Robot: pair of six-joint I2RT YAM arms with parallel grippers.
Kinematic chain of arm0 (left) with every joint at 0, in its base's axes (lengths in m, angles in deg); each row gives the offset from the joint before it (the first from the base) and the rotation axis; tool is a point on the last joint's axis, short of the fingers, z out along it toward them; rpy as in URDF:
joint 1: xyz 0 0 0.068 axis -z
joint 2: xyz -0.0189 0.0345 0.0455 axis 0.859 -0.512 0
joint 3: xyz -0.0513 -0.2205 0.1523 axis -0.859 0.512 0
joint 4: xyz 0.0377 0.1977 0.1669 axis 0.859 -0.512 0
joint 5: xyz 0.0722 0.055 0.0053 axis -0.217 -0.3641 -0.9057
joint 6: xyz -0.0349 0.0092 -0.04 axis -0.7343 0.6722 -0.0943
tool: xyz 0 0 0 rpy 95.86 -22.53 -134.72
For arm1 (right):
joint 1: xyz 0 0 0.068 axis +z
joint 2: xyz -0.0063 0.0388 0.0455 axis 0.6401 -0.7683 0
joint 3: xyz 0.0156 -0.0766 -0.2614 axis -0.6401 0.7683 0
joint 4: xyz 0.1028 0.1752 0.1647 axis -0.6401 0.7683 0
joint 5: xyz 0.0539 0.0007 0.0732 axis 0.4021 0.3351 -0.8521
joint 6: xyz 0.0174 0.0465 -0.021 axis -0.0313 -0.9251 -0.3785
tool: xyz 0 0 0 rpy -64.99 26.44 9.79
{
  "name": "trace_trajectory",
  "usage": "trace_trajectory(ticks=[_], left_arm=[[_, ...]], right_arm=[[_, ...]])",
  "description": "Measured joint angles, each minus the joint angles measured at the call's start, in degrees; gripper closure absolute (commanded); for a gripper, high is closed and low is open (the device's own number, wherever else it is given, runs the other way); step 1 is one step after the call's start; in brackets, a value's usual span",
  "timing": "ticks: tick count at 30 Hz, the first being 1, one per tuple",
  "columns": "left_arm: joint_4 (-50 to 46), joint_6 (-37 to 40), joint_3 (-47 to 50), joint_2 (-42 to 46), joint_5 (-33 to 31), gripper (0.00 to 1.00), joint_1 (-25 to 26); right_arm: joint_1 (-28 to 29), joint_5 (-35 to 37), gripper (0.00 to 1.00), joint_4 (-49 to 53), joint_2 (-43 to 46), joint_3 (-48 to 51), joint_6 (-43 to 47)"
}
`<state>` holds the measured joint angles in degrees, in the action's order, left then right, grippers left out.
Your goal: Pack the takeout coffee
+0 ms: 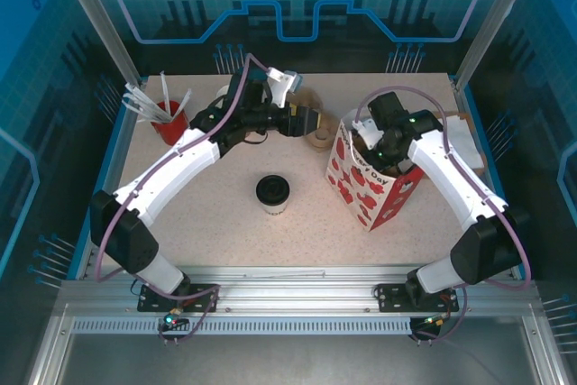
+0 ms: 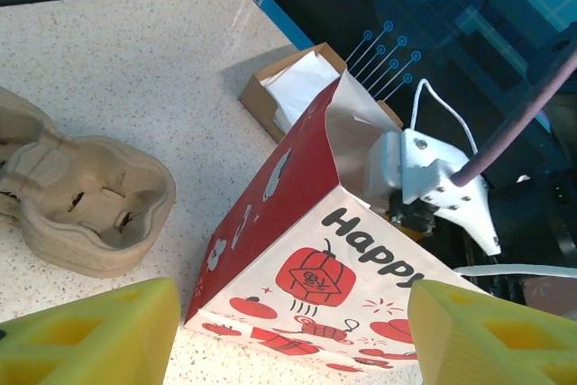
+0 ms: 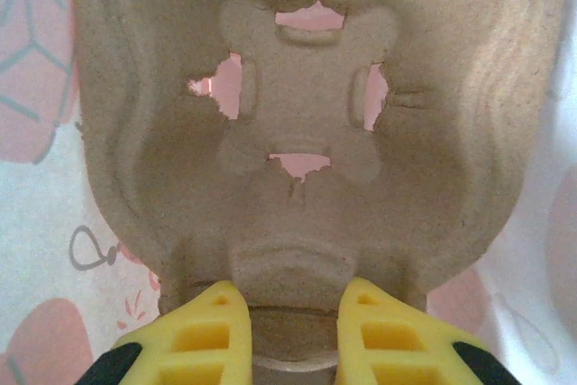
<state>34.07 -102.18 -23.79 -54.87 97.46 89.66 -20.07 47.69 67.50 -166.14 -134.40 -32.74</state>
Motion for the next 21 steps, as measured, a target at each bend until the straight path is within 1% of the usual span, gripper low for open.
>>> trace_trajectory(ticks=[4, 12, 21], left_arm=[[0.81, -0.02, 0.76, 1.36, -0.26, 0.3, -0.2], [1.25, -0.02, 2.12, 1.6, -1.05, 0.3, -0.31], [1.22, 0.0, 2.58, 1.62, -1.29, 0.3, -0.35]], right_arm=[[1.44, 1.68, 0.82, 0.42, 0.09, -0.55, -0.63], [2.75, 4.85, 0.82, 2.43, 0.31, -5.18, -1.46], [4.76, 7.82, 0.81, 3.52, 0.31, -5.4, -2.6]])
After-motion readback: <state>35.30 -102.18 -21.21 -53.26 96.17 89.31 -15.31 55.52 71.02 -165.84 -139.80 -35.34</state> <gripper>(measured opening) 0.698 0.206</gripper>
